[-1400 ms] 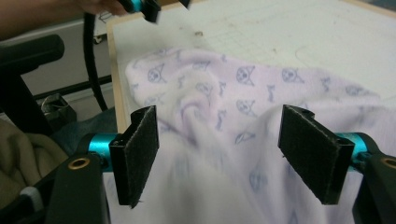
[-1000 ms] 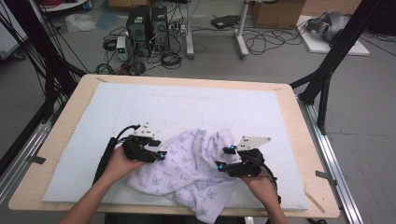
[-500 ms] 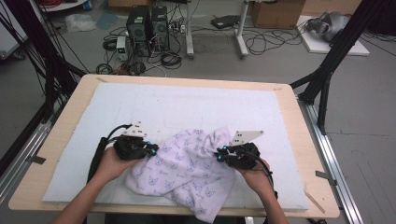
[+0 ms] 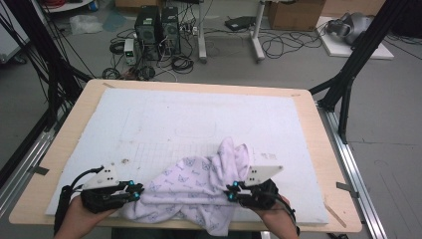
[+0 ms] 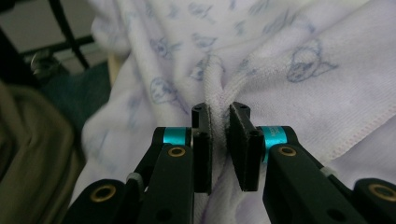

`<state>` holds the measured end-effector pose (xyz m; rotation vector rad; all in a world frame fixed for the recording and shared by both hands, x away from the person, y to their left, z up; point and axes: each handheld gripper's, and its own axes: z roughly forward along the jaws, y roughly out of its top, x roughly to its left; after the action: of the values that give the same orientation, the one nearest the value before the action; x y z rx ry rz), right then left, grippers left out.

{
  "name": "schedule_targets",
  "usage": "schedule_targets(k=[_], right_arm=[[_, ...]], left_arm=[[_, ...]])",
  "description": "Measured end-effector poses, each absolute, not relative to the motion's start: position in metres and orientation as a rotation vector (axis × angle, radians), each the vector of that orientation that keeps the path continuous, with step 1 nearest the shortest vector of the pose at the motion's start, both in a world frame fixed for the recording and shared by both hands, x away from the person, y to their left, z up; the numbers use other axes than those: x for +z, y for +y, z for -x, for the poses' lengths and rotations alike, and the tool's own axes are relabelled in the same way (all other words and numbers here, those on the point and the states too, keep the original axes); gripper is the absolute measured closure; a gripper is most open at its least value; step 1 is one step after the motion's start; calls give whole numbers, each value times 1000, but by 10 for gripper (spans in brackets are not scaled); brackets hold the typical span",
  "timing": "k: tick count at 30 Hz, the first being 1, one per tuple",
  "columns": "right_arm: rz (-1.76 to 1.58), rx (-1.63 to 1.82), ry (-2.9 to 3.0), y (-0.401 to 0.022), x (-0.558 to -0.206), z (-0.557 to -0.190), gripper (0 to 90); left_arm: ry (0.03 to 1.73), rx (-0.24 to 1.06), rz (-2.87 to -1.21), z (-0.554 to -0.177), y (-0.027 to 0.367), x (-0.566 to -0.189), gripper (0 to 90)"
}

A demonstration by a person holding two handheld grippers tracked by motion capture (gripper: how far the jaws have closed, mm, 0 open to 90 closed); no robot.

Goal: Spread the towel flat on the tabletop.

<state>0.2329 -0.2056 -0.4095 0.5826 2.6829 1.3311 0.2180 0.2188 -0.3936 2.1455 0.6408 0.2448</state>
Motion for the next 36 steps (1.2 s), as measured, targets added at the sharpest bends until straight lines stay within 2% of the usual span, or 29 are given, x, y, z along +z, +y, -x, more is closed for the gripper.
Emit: schedule_targets(k=[1,2,3,4,5,8,9,10,11,16,19,20,21,22,23,25,32,34,35,36], right_arm=[[-583,1331,2683,-206,-409,-233,792],[-593,1308,2710,-207,-413,-229,778],[-596,1317,2731,-212,-413,-224,718],[-596,1317,2731,-212,-413,-224,718],[-606,1365,2717,-216,-404,-224,634],[-594,1409,2669,-218,-391,-228,593],[-591,1426,2616,-217,-377,-236,530],[-591,1426,2616,-217,-377,-236,530],[-590,1429,2590,-214,-372,-247,494],[-642,1375,2555,-206,-380,-276,422],[-689,1318,2568,-201,-395,-294,430],[-707,1288,2587,-200,-400,-299,466],[-718,1255,2619,-198,-408,-305,606],[-718,1255,2619,-198,-408,-305,606],[-701,1256,2655,-198,-413,-308,735],[-682,1271,2666,-199,-413,-310,823],[-619,1272,2660,-193,-385,-327,864],[-597,1269,2627,-190,-367,-336,865],[-583,1279,2577,-187,-346,-344,865],[-570,1288,2545,-187,-335,-348,865]], left_arm=[[641,245,-2145,-218,219,-394,646],[644,234,-2139,-221,218,-394,646],[638,226,-2128,-224,217,-392,590],[638,225,-2115,-228,216,-390,590],[628,225,-2097,-238,211,-384,547],[616,227,-2085,-251,204,-380,541],[614,221,-2081,-260,198,-379,537],[610,222,-2079,-266,194,-379,537],[608,223,-2083,-274,189,-381,537],[650,144,-2133,-312,162,-400,520],[678,72,-2198,-325,146,-417,424],[677,55,-2230,-328,142,-423,424],[672,42,-2261,-329,138,-427,440],[662,14,-2283,-331,136,-431,440],[643,-23,-2295,-331,135,-434,663],[620,-28,-2283,-330,134,-432,811],[733,161,-2126,-332,163,-399,842],[758,245,-2069,-331,173,-381,842],[788,331,-1996,-330,184,-361,842],[788,331,-1996,-330,184,-361,842]])
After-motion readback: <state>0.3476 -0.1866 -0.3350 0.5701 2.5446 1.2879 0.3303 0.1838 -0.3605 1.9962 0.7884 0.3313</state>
